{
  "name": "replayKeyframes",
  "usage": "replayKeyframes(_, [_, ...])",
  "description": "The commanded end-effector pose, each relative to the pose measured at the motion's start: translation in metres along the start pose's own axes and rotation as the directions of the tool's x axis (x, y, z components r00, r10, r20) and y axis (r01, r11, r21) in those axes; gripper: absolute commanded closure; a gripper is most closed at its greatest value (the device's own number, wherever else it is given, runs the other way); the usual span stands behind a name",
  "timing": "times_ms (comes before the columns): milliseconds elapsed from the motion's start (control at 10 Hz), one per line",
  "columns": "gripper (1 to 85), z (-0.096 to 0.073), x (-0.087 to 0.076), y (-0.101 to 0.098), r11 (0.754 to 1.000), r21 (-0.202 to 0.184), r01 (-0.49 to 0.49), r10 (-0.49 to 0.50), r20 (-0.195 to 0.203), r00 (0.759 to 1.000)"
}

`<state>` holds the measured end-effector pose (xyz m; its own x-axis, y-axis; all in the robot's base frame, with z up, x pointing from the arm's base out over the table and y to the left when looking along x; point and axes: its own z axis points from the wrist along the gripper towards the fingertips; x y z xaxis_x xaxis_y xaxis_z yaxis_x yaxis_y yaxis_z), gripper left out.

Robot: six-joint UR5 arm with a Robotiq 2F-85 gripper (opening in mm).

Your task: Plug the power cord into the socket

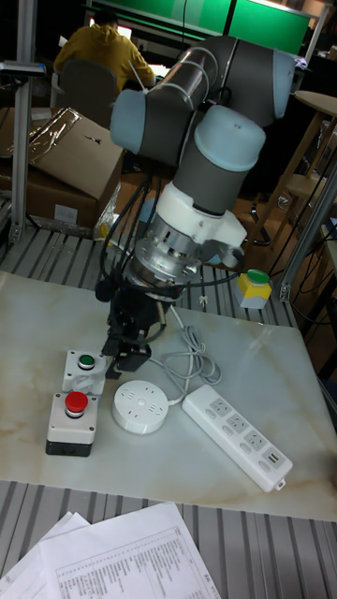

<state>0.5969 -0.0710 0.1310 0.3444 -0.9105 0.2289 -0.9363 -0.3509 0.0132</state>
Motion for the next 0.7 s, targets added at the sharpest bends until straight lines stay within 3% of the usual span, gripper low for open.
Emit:
replayKeyframes(0, [38.0,0.019,0.006,-0.005,0.940,0.021,0.340,-0.339,-0.029,0.940])
replayKeyframes(300, [38.3,0.024,0.003,0.002,0.928,0.044,0.369,-0.370,0.016,0.929])
replayKeyframes(600, [41.3,0.028,0.013,0.006,0.913,0.048,0.405,-0.406,0.002,0.914])
